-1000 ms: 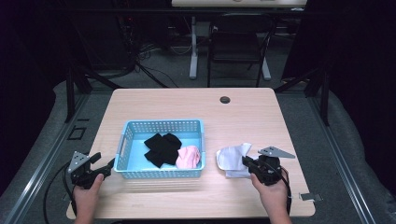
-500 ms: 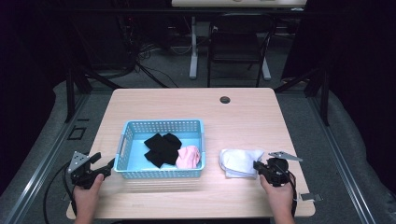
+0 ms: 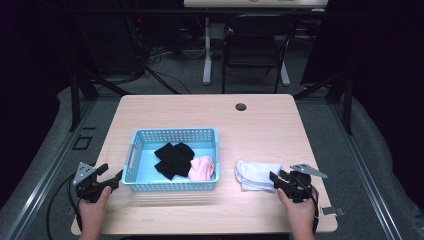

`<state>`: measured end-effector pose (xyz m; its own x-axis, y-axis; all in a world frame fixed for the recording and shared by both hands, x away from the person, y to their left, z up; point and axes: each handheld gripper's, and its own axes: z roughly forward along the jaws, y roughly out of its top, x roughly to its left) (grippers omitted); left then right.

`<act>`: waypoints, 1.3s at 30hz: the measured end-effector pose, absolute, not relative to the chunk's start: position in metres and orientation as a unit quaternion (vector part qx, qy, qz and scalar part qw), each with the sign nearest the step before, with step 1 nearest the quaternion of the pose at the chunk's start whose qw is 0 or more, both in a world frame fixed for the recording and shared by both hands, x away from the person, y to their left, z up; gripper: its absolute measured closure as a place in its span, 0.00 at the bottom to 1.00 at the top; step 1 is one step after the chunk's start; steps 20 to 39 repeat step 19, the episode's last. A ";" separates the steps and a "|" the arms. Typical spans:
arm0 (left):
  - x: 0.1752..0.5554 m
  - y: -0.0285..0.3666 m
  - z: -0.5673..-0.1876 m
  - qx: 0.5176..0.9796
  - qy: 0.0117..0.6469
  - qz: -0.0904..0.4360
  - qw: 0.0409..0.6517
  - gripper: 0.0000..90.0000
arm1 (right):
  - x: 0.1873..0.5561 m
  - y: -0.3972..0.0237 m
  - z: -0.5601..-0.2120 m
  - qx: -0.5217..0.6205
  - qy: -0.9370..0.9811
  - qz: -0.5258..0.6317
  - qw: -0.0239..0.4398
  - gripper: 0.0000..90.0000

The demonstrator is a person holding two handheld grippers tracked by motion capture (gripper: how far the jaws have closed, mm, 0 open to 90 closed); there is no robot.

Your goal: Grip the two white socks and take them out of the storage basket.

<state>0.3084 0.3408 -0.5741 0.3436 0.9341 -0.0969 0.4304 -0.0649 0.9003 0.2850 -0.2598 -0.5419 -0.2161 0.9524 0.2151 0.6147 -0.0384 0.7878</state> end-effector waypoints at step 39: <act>0.309 0.341 -0.574 0.676 0.505 0.272 0.463 0.27 | 0.273 -0.242 -0.543 0.566 0.675 0.427 0.205 0.56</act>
